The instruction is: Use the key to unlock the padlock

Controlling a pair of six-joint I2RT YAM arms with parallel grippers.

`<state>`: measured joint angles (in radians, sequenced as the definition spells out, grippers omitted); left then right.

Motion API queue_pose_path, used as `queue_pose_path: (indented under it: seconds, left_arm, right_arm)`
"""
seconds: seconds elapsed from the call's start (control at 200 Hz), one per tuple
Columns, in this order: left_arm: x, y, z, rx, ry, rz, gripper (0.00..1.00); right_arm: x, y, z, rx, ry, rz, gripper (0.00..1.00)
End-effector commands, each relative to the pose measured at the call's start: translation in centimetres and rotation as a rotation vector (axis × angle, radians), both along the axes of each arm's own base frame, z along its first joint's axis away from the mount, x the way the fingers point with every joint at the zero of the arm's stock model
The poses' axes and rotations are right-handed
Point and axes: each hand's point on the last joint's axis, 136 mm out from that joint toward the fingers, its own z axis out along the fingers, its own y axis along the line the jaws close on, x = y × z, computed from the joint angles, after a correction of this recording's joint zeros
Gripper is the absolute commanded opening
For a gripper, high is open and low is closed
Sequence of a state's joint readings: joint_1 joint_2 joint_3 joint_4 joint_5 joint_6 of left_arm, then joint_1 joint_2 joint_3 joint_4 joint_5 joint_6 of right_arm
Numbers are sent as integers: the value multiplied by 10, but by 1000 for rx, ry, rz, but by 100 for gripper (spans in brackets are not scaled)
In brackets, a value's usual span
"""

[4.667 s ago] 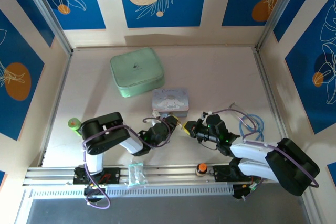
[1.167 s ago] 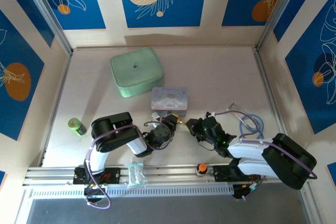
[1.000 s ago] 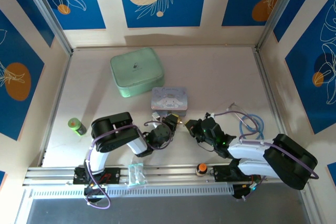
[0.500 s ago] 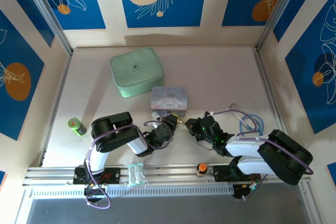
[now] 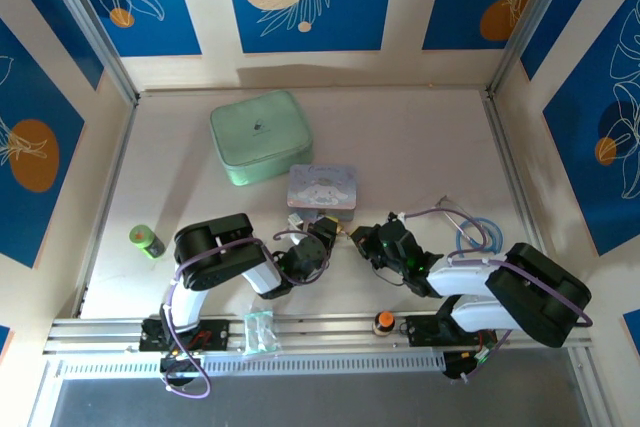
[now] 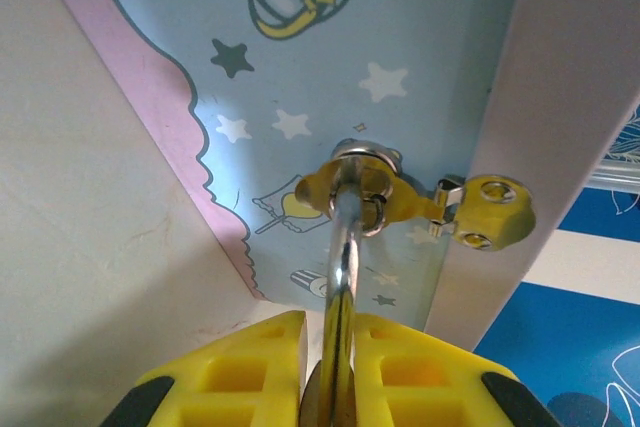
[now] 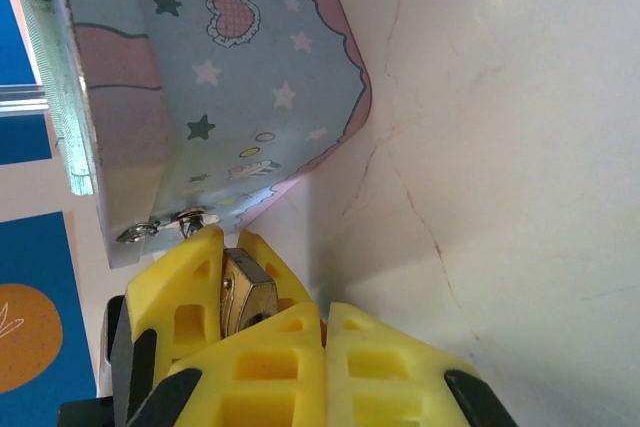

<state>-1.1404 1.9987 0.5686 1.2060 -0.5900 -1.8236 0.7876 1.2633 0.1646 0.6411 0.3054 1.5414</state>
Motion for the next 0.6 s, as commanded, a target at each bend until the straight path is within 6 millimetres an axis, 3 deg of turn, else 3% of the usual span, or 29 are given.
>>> queue_pose_path:
  seconds: [0.0,0.595]
  left_arm:
    - [-33,-43,11,-95,20,-199,0]
    - [-36,-48,10,-97,29,-222,0]
  right_arm:
    - [-2,49,52,148,-99,157,0]
    - [-3,58,63,121,-140,202,0]
